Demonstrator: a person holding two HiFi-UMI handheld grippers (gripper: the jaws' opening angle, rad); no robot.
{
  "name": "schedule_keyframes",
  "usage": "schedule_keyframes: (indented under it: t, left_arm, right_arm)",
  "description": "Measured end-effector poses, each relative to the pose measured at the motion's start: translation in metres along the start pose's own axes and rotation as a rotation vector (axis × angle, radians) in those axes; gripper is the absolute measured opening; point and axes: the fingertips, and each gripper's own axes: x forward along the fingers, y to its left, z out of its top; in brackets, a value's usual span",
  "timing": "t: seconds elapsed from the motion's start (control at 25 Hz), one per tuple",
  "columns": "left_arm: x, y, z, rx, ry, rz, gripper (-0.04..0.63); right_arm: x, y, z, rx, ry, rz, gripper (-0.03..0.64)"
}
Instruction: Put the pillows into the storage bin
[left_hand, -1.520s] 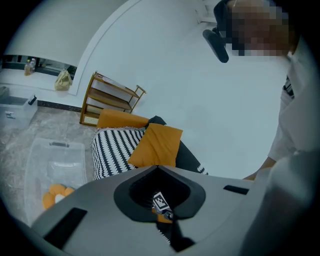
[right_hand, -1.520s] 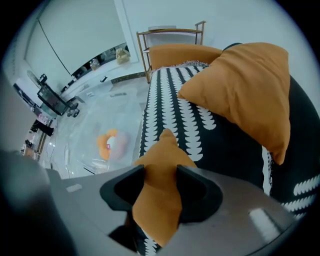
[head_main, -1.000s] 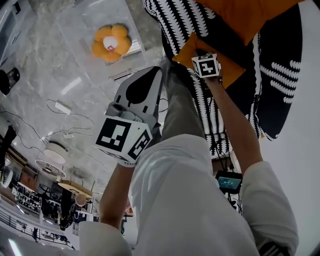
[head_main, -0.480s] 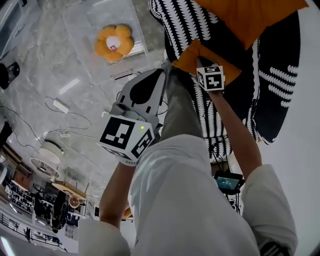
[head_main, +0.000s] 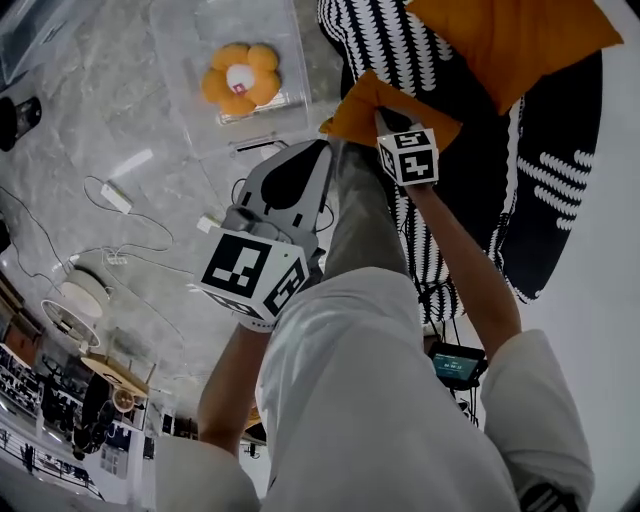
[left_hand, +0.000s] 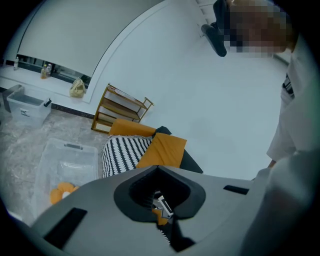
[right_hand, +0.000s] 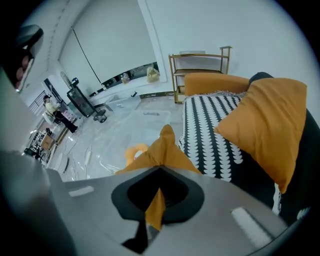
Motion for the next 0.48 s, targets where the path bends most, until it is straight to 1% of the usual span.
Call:
schedule_keyframes:
  t: [0.24,0.48]
  left_arm:
    - [-0.033,0.025,0.001,-0.043,-0.059,0.052,0.008]
    - [-0.069,0.051,-0.005,-0.077,-0.118,0.114,0.008]
  right_arm:
    - [0.013,0.046,0.027,-0.084,-0.014,0.053,0.014]
    - [0.021,0.083,0.038,-0.157,-0.031,0.085,0.014]
